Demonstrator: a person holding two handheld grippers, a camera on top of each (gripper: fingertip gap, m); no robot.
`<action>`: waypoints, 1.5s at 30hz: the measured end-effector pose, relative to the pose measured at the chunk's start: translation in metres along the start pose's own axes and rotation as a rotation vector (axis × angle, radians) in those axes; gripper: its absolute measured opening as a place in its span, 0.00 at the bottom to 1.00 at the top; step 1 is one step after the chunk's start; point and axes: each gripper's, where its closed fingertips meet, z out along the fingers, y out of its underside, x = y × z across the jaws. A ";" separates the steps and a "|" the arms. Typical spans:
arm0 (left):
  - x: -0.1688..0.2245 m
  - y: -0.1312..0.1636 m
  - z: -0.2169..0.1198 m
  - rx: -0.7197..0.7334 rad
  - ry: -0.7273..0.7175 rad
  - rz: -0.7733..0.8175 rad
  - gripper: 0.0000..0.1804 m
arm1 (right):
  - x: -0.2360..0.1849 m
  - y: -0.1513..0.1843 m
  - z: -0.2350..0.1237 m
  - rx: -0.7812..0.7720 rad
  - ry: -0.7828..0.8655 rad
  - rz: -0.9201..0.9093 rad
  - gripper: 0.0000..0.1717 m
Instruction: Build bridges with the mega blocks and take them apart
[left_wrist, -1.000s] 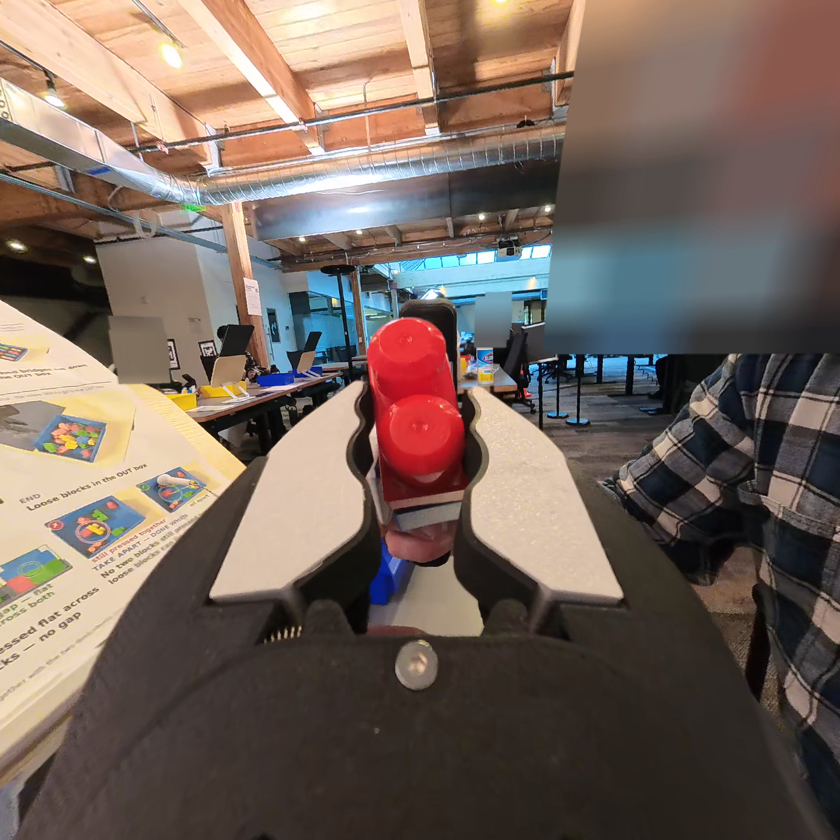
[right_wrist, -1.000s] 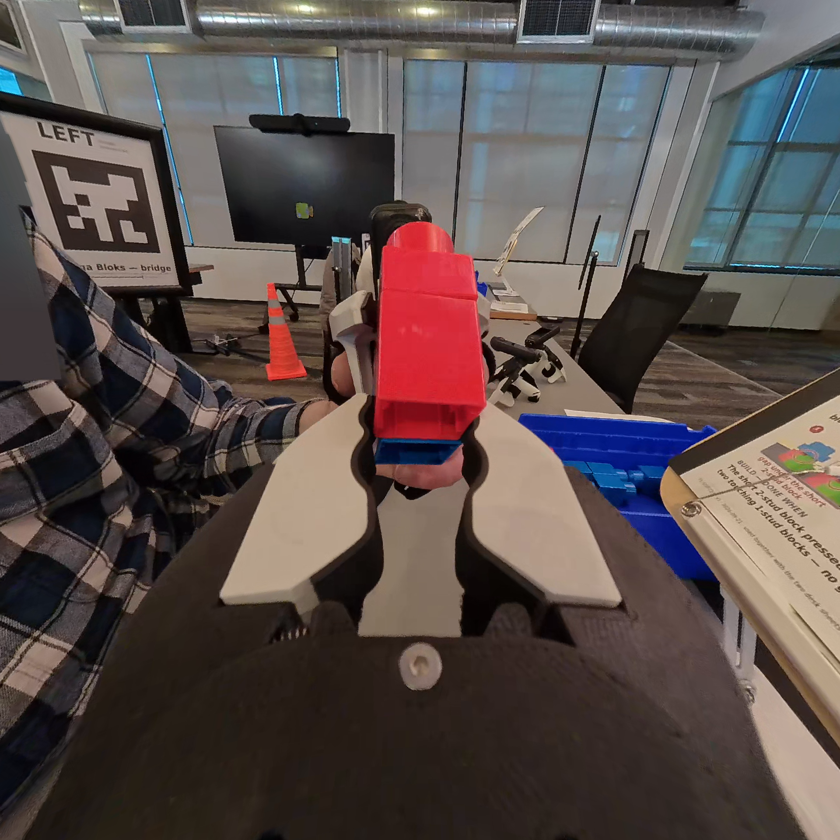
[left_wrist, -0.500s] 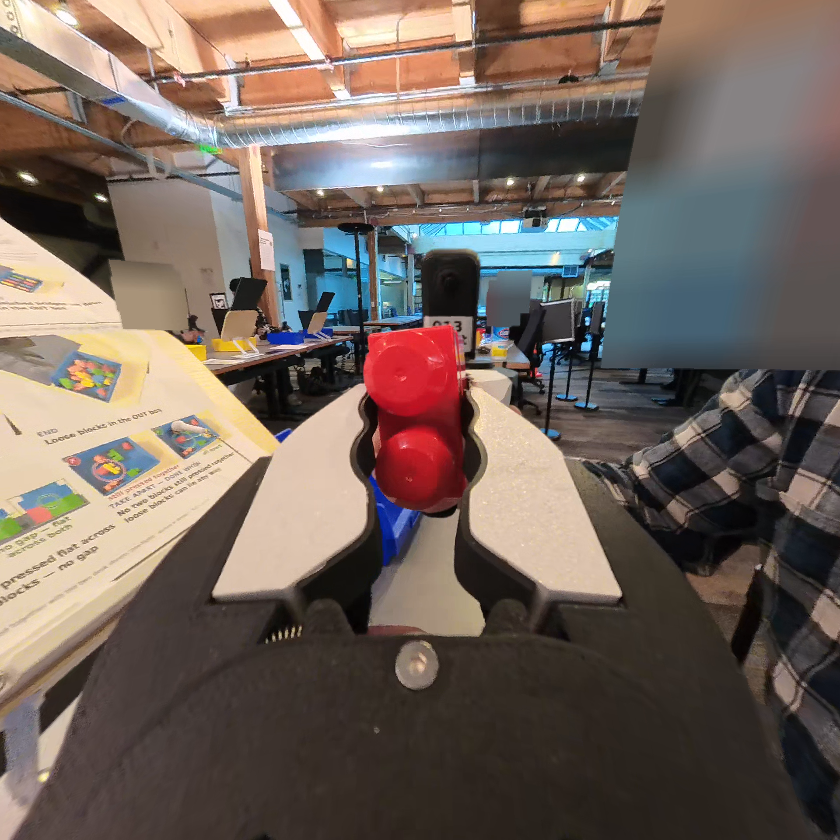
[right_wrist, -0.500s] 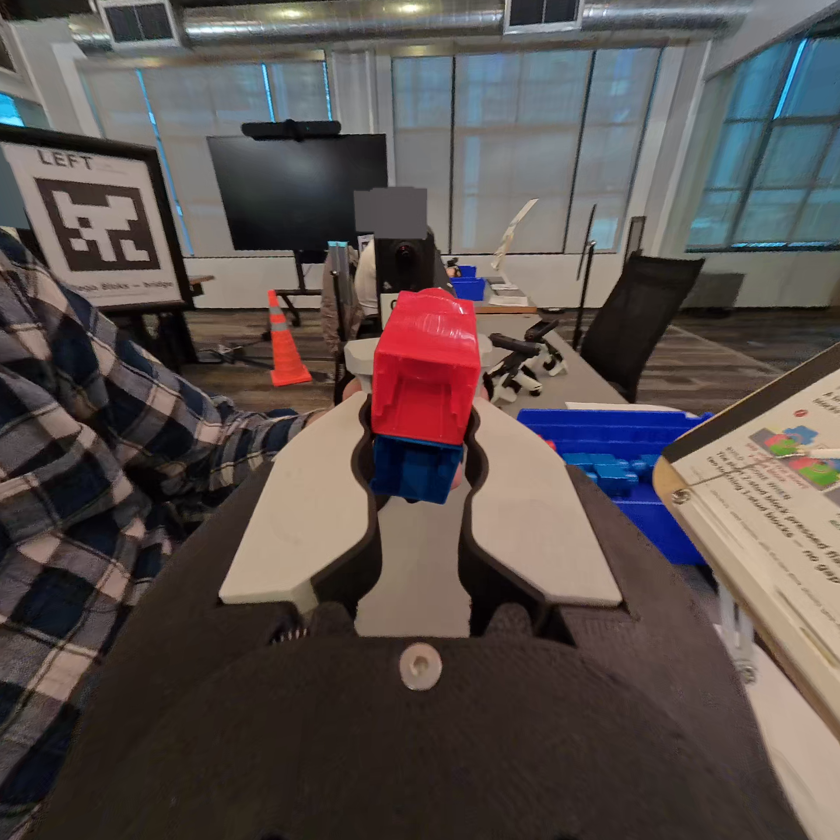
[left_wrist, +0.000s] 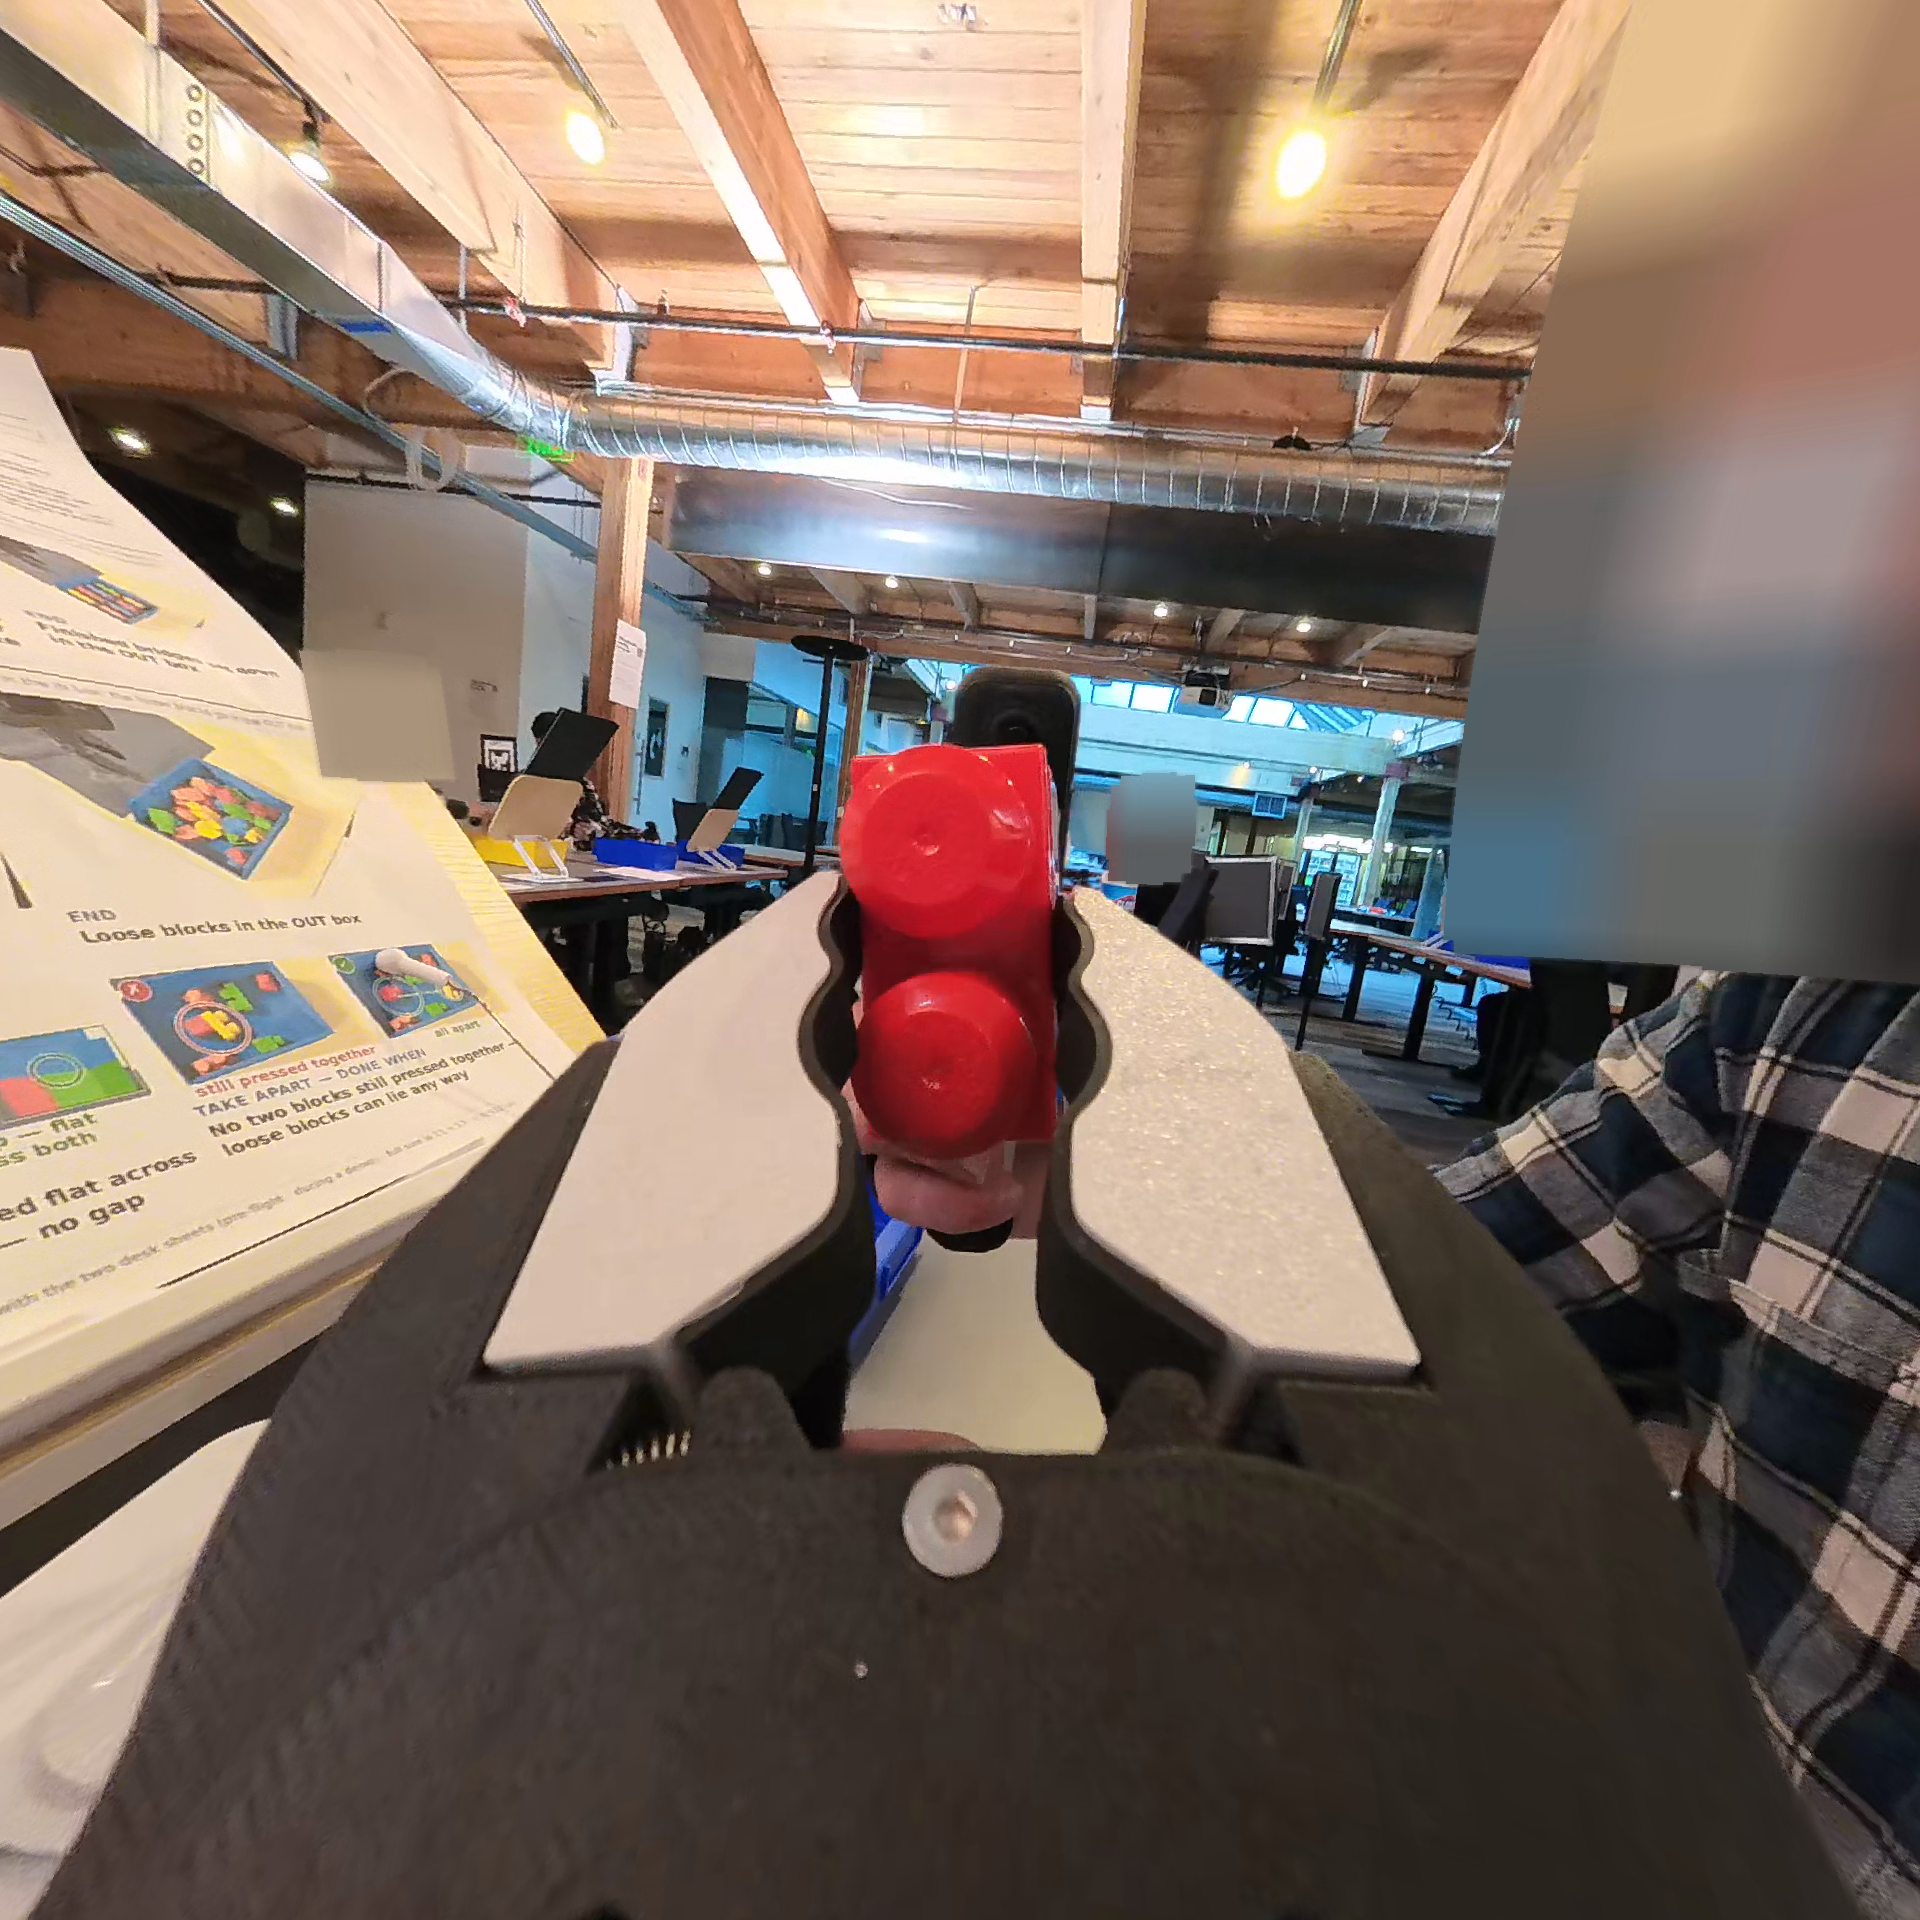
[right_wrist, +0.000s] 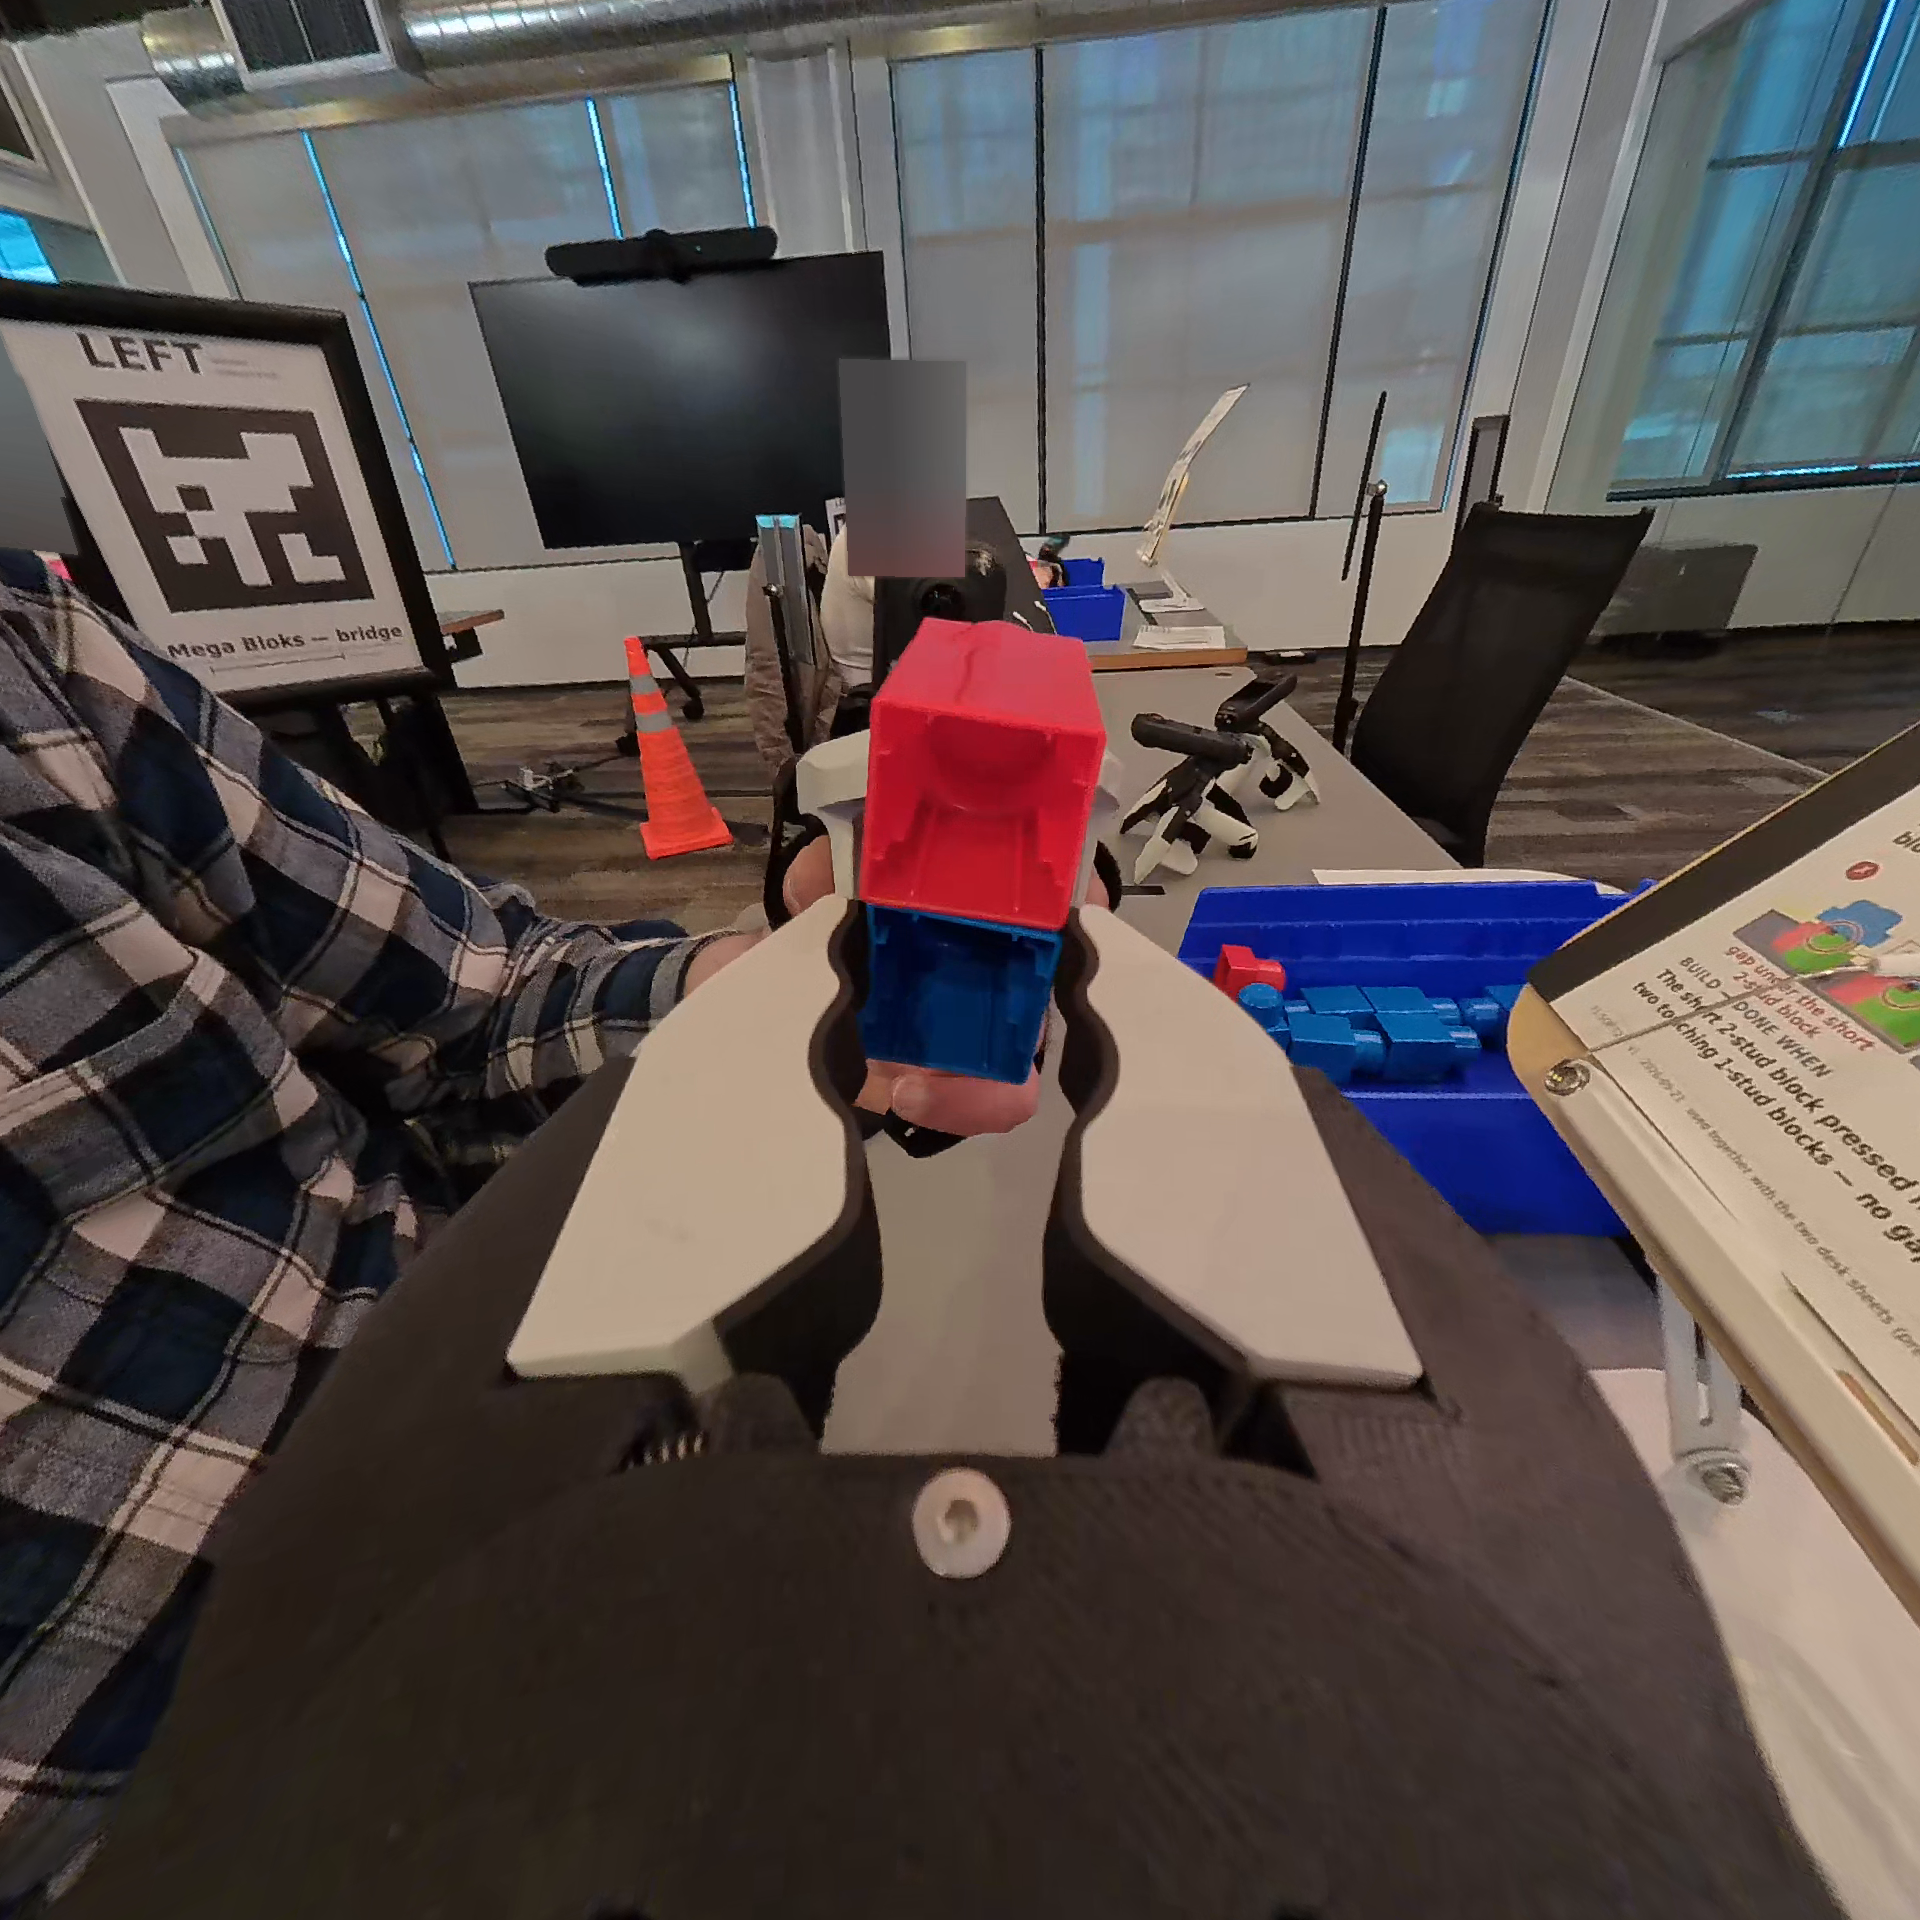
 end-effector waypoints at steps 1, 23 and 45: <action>0.000 0.000 0.000 -0.007 -0.005 0.015 0.19 | 0.000 0.000 0.000 -0.007 0.005 -0.012 0.21; -0.008 0.004 0.006 0.028 -0.014 -0.091 0.20 | 0.014 -0.010 -0.001 0.324 -0.035 0.183 0.21; -0.037 0.102 -0.018 -1.066 -0.067 -0.267 0.20 | 0.064 0.085 -0.006 -0.849 0.548 -1.185 0.65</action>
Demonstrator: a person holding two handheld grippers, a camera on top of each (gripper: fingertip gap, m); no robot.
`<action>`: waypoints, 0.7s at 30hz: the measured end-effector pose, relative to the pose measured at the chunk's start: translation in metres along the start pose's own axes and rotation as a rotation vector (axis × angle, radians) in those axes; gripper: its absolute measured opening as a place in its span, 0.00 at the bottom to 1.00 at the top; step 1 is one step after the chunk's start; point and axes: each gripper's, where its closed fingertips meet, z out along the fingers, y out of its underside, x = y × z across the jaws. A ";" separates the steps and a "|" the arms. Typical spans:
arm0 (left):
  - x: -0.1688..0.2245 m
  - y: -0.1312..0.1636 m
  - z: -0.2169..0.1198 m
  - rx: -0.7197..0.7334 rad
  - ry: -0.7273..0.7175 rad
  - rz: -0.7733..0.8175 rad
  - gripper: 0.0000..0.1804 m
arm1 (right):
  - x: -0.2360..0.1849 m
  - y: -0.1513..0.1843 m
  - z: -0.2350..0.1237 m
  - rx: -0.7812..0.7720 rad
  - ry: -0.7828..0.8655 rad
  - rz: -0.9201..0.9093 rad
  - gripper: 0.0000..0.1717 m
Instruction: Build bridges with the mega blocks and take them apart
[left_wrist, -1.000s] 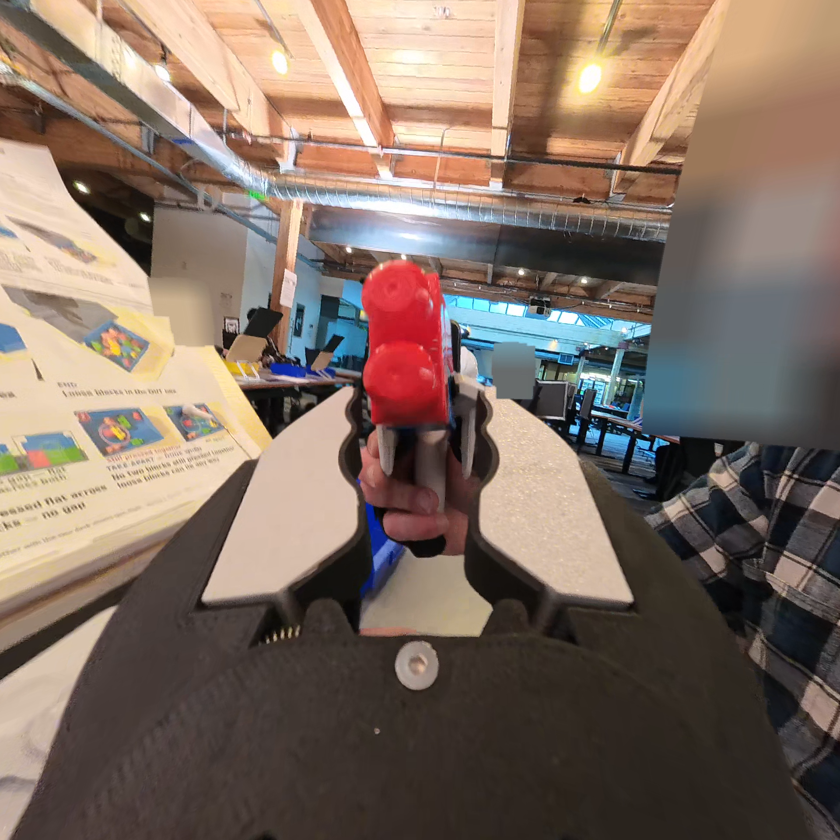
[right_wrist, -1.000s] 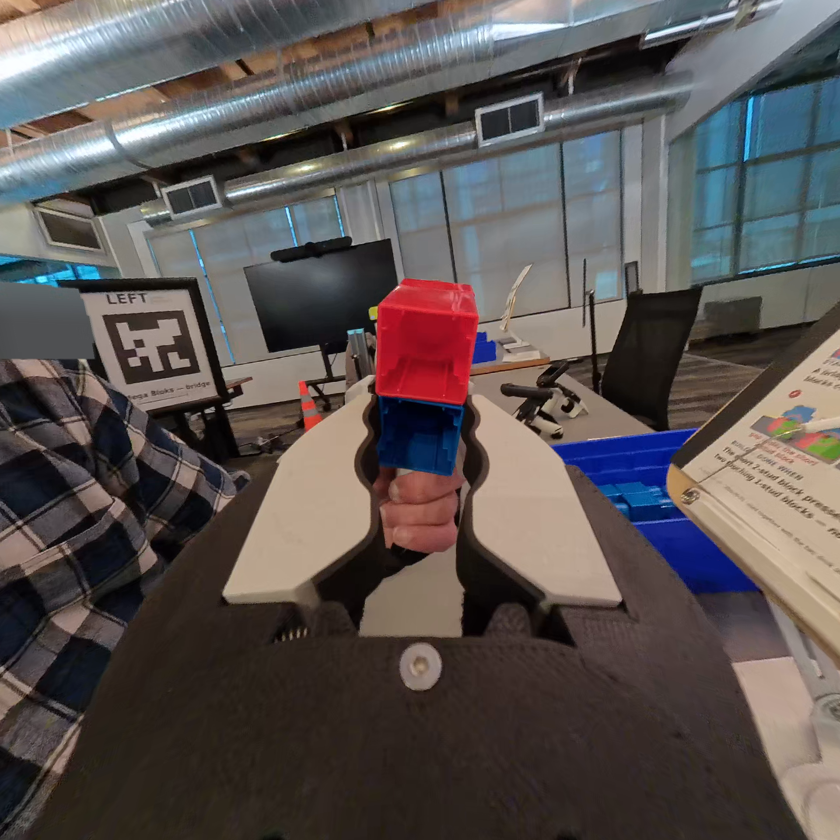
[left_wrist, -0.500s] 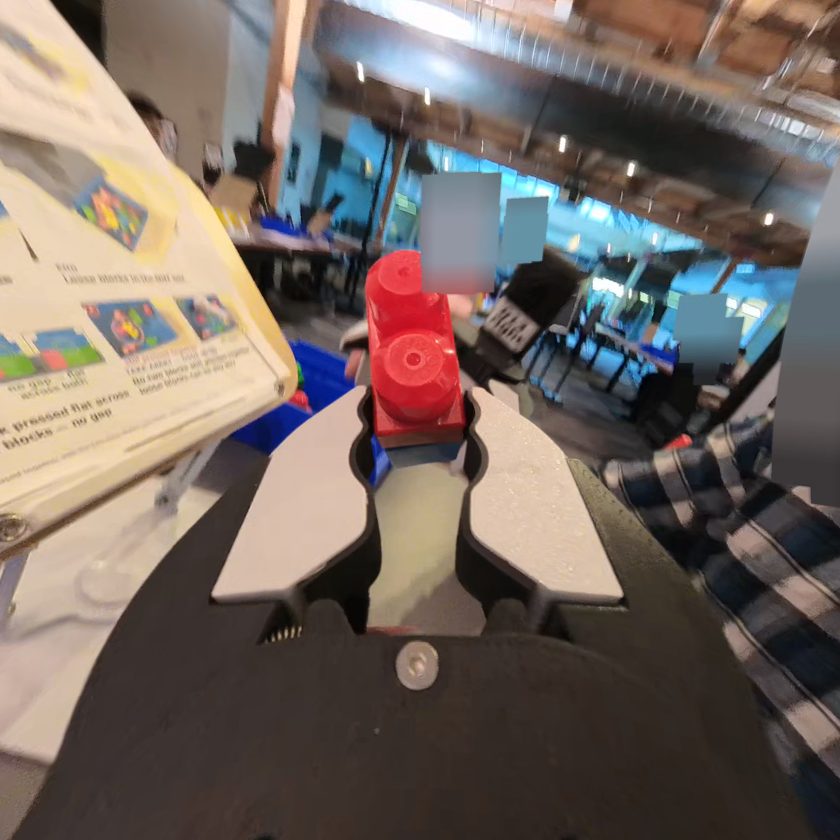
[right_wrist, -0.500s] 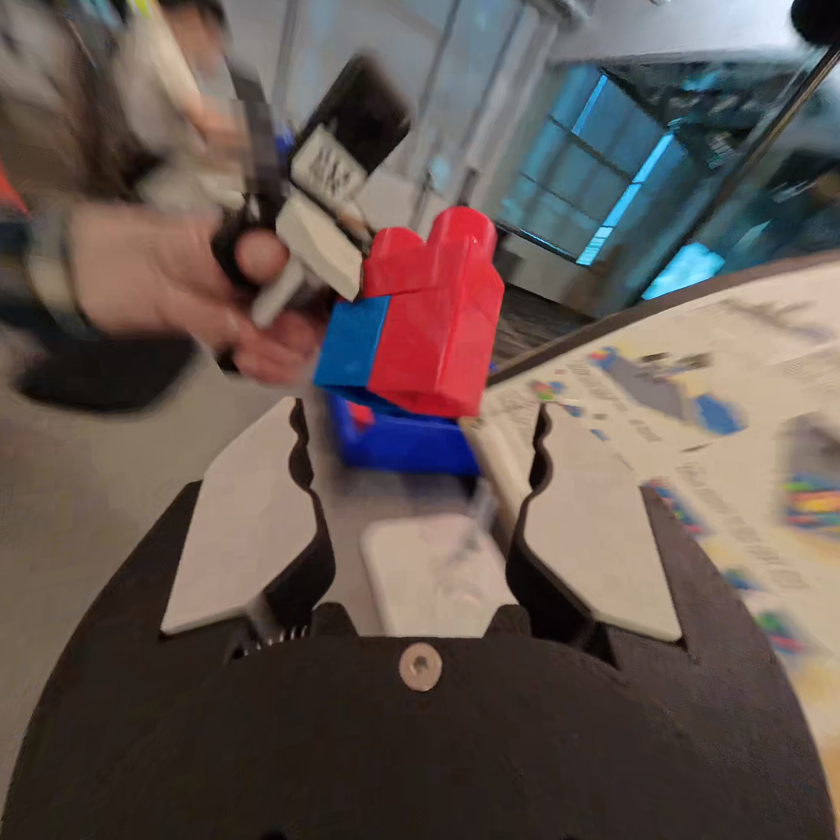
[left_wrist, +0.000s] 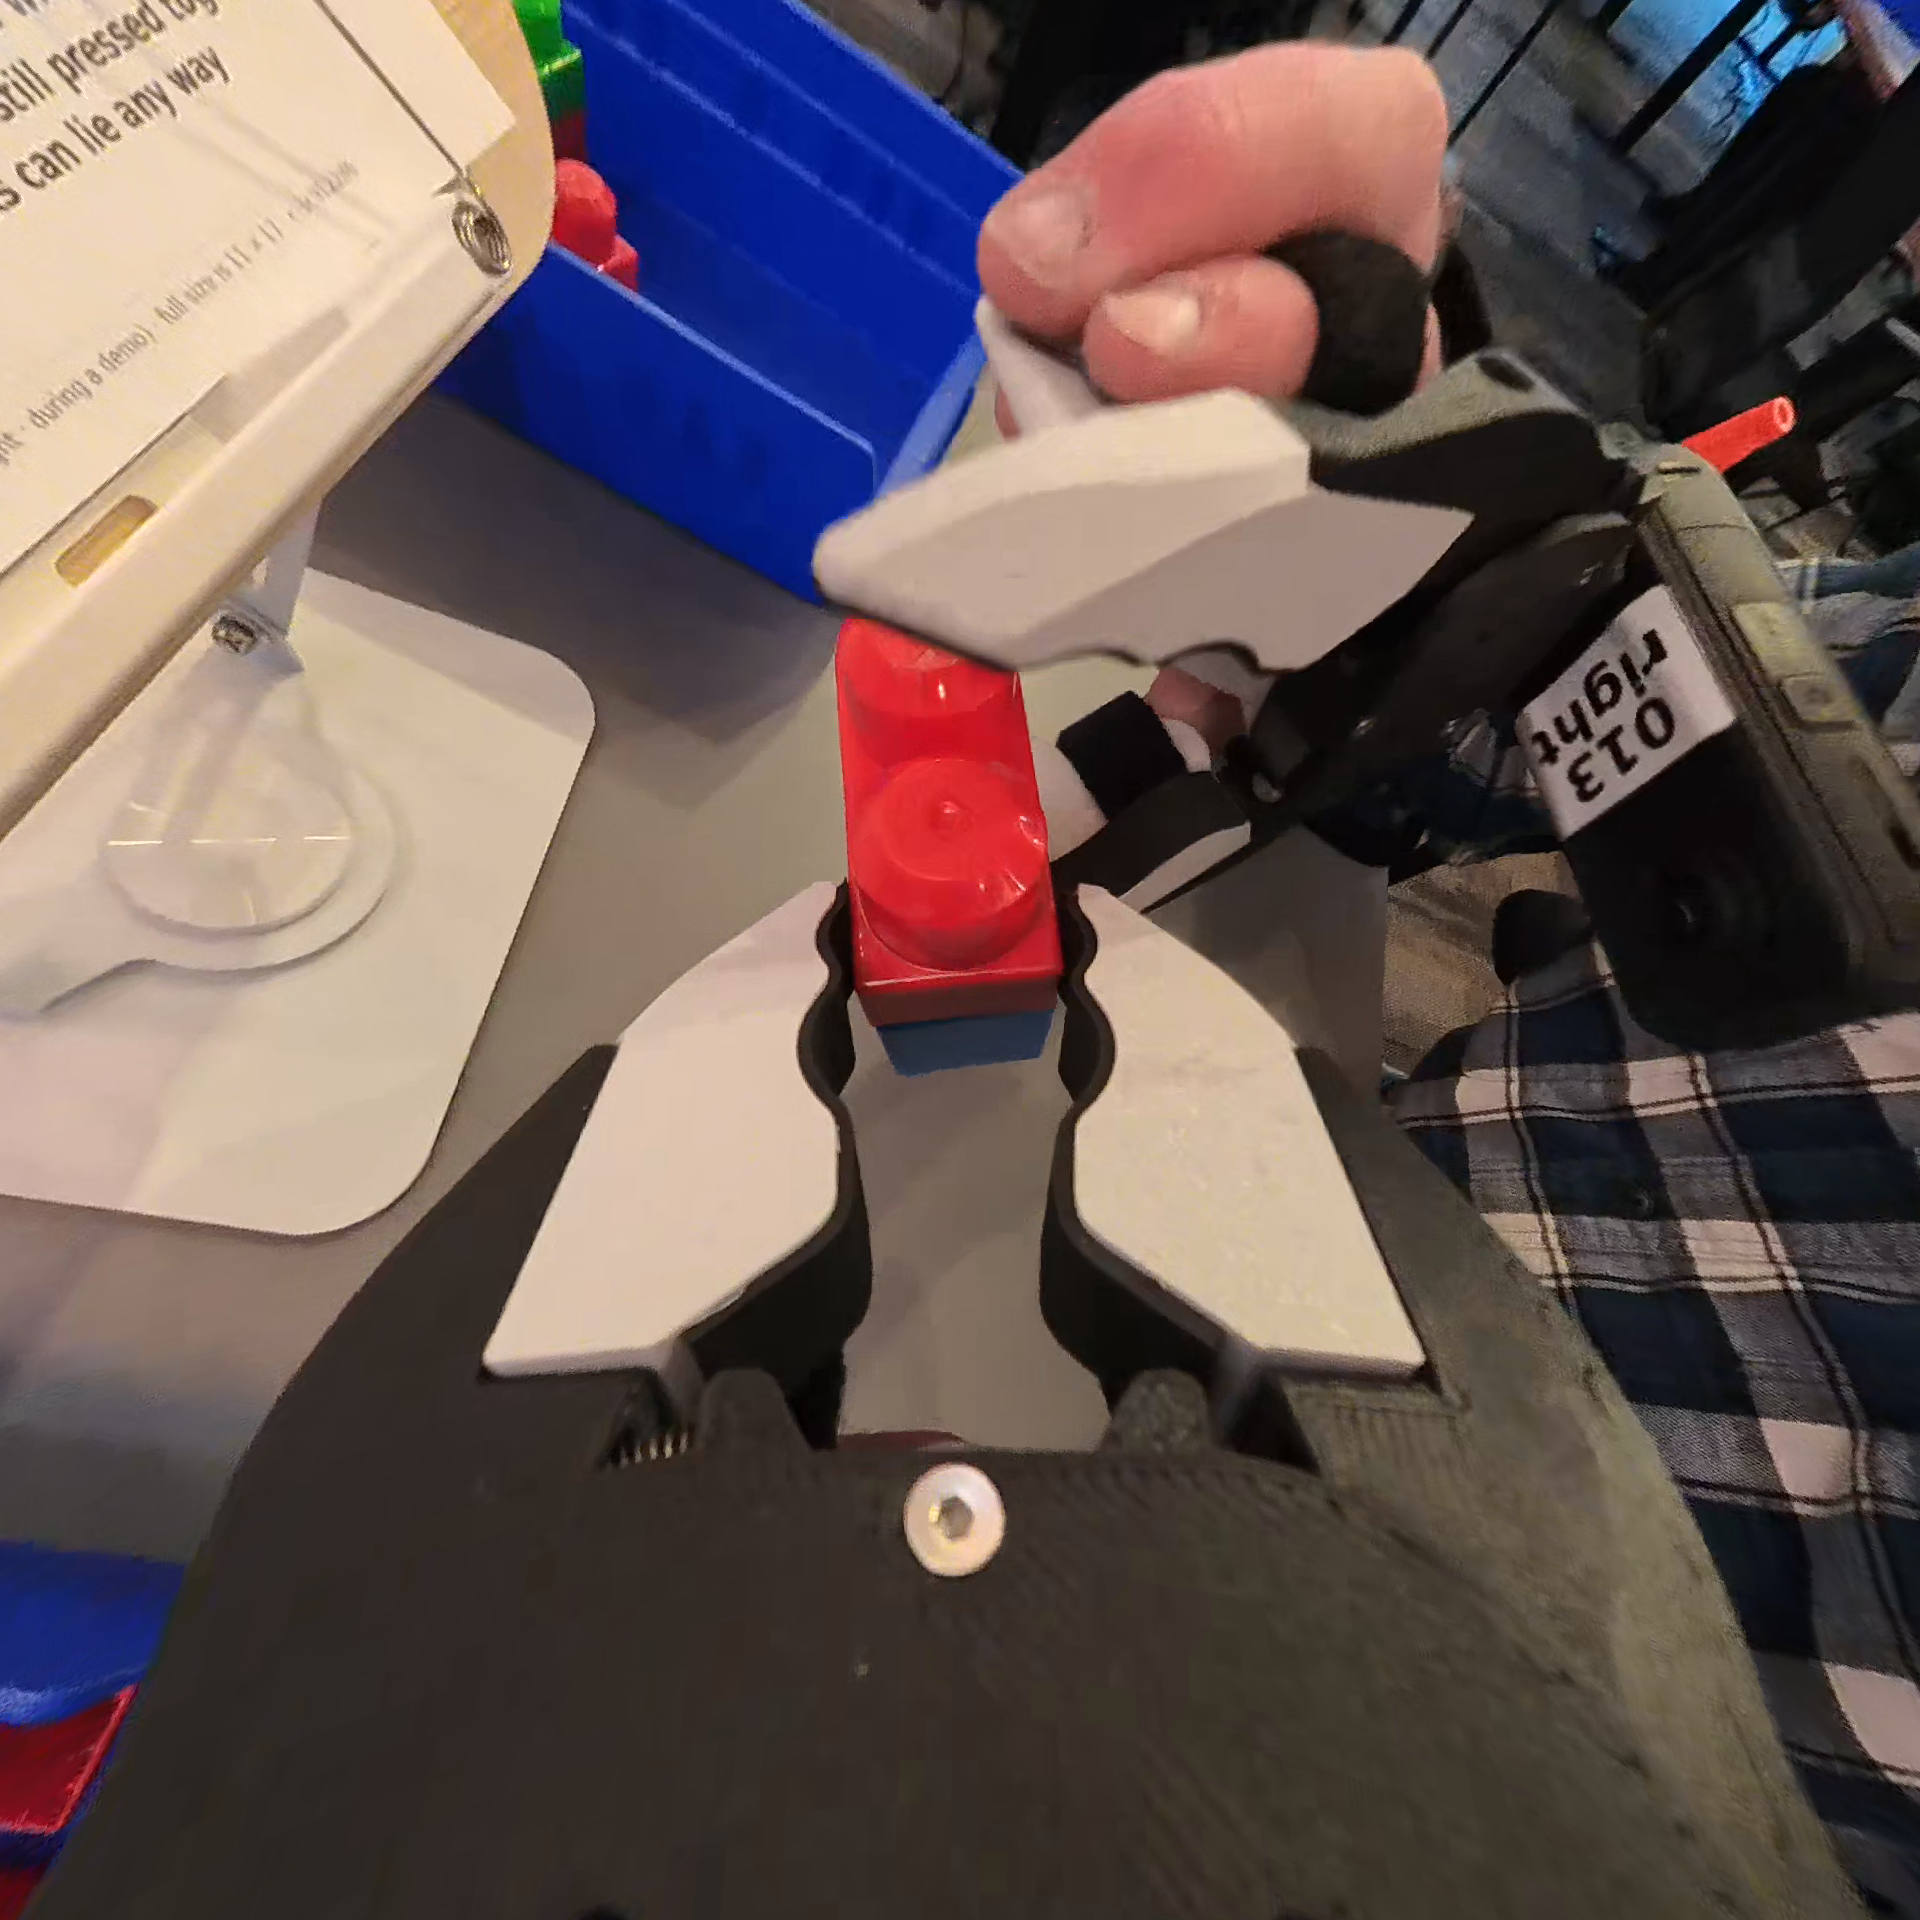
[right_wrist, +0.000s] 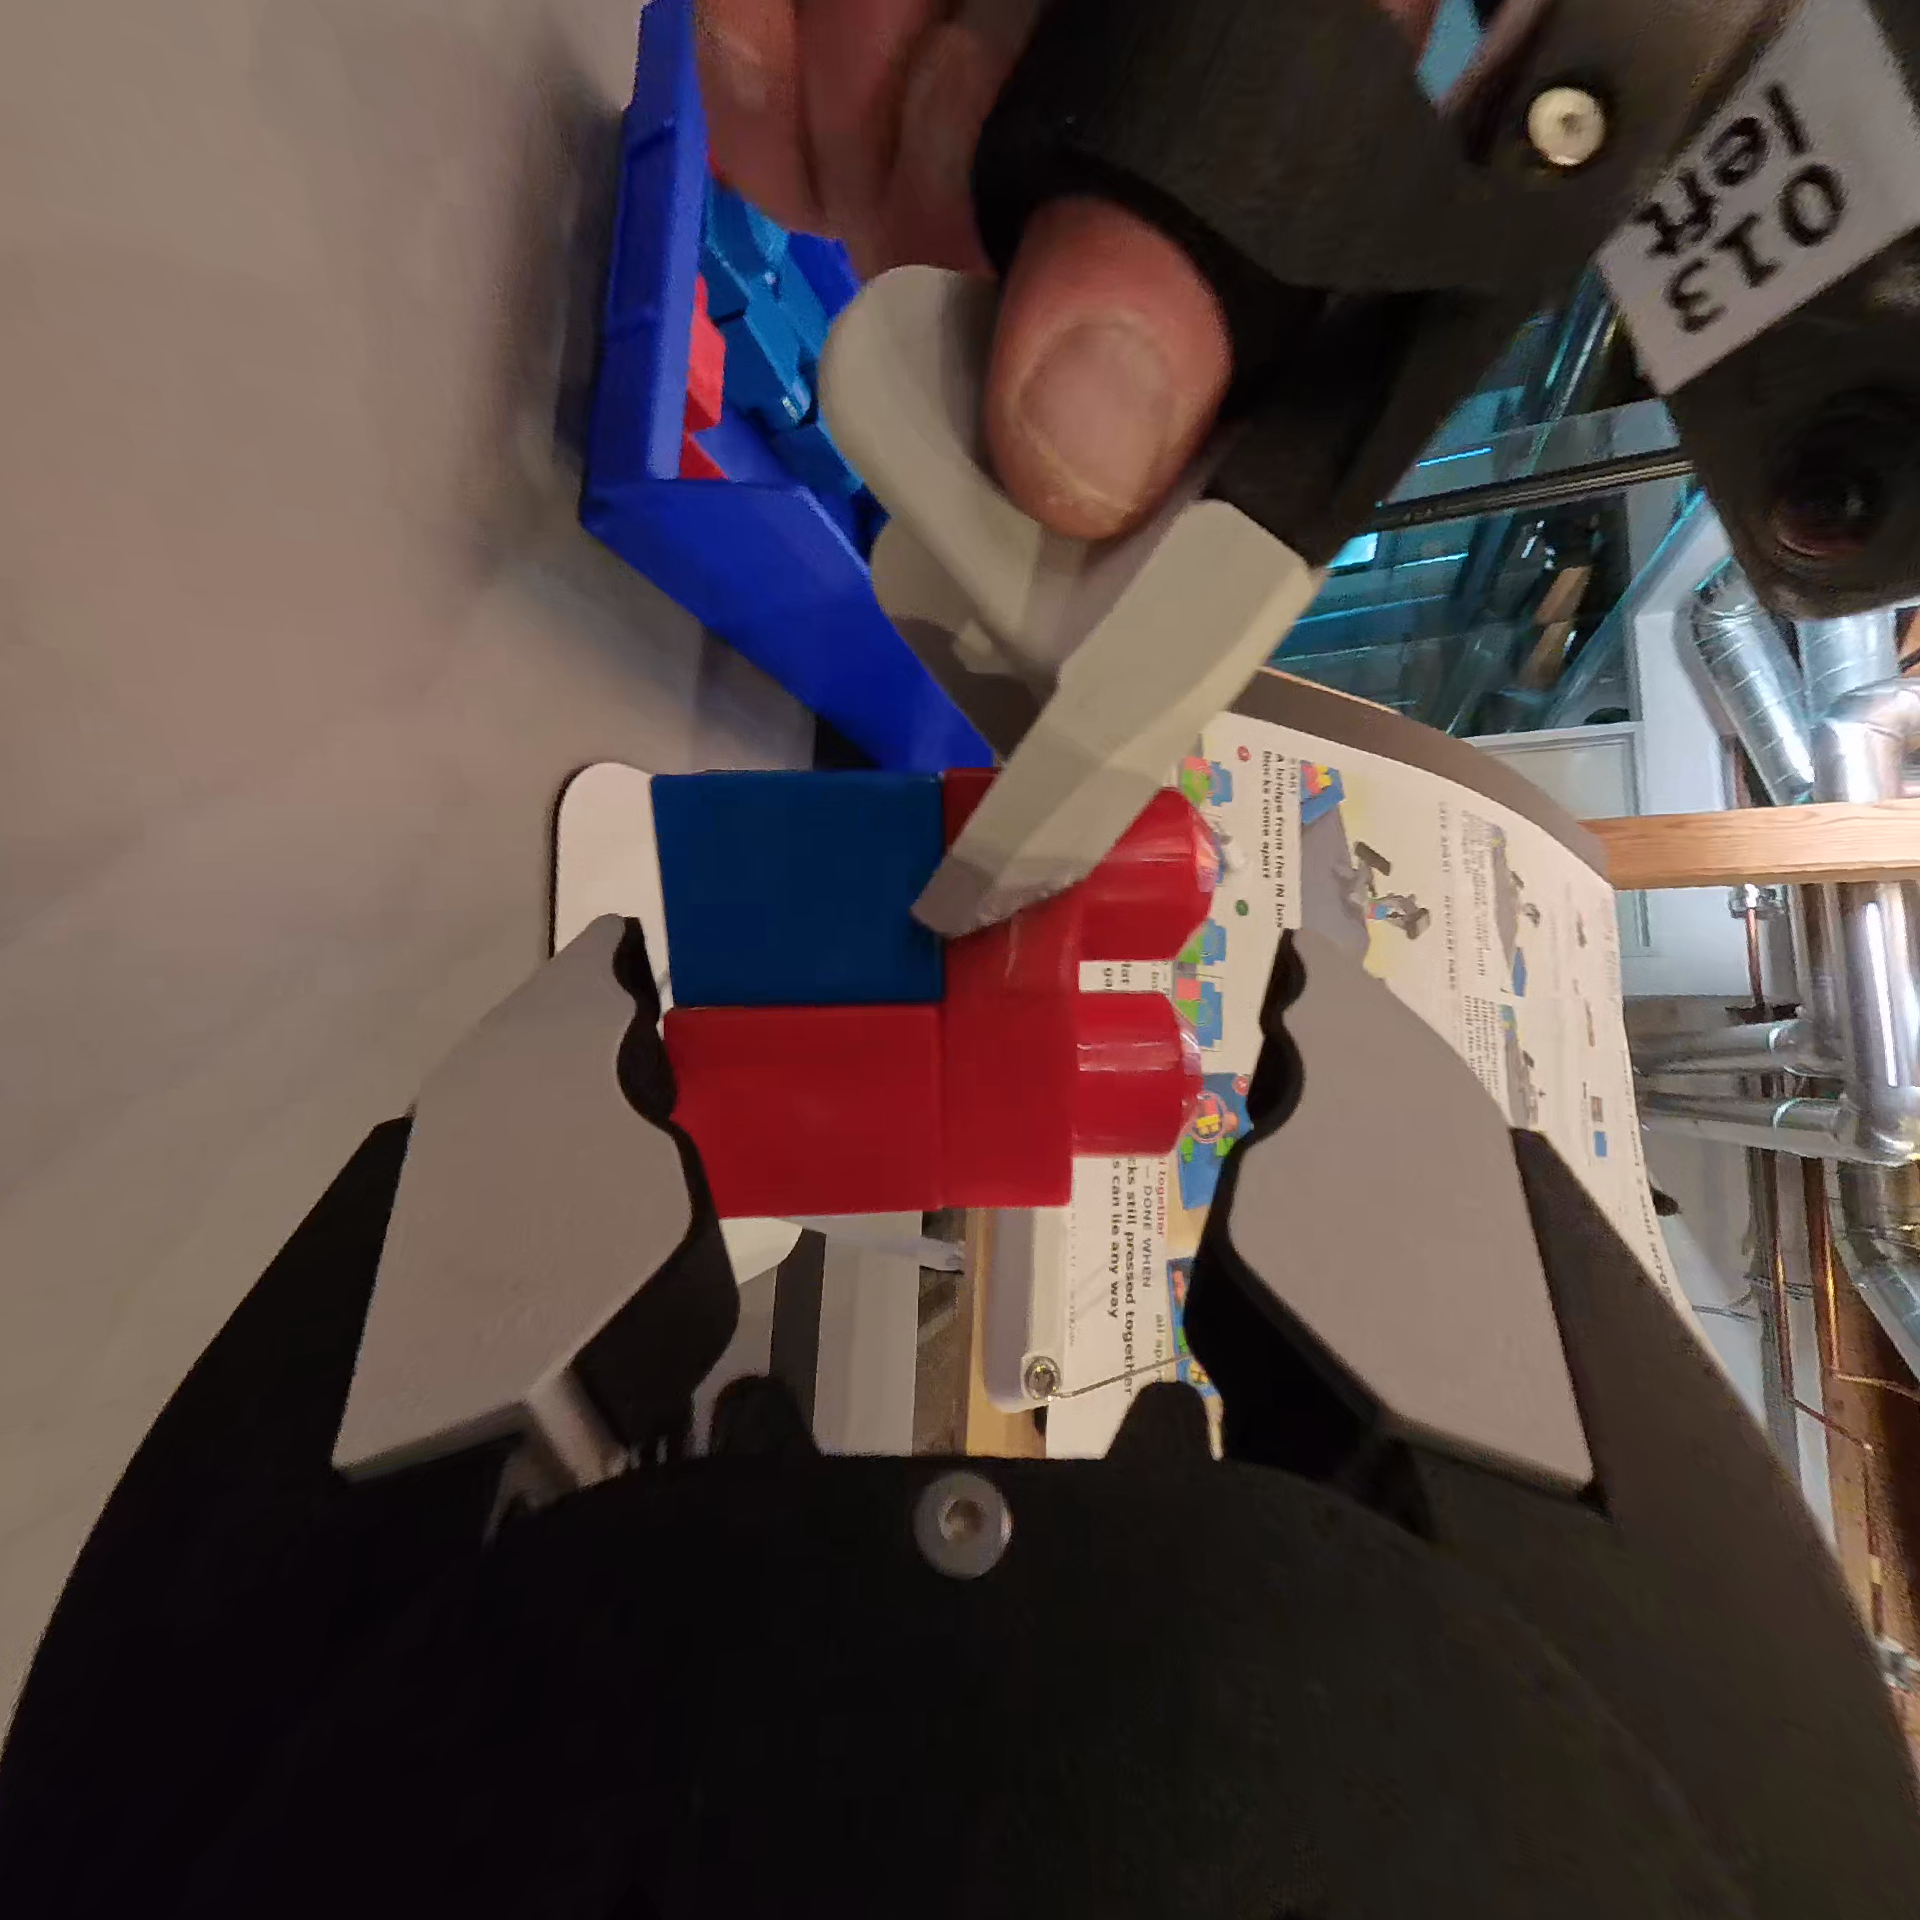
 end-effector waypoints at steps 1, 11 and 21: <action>-0.002 0.000 0.001 -0.012 -0.008 -0.002 0.20 | -0.003 0.002 0.002 -0.013 -0.009 -0.009 0.62; -0.010 0.005 0.007 -0.073 -0.042 0.006 0.20 | -0.013 0.007 0.009 -0.073 -0.045 0.000 0.56; -0.008 0.000 0.006 -0.023 -0.019 0.016 0.20 | -0.008 0.006 0.007 -0.052 -0.035 0.042 0.56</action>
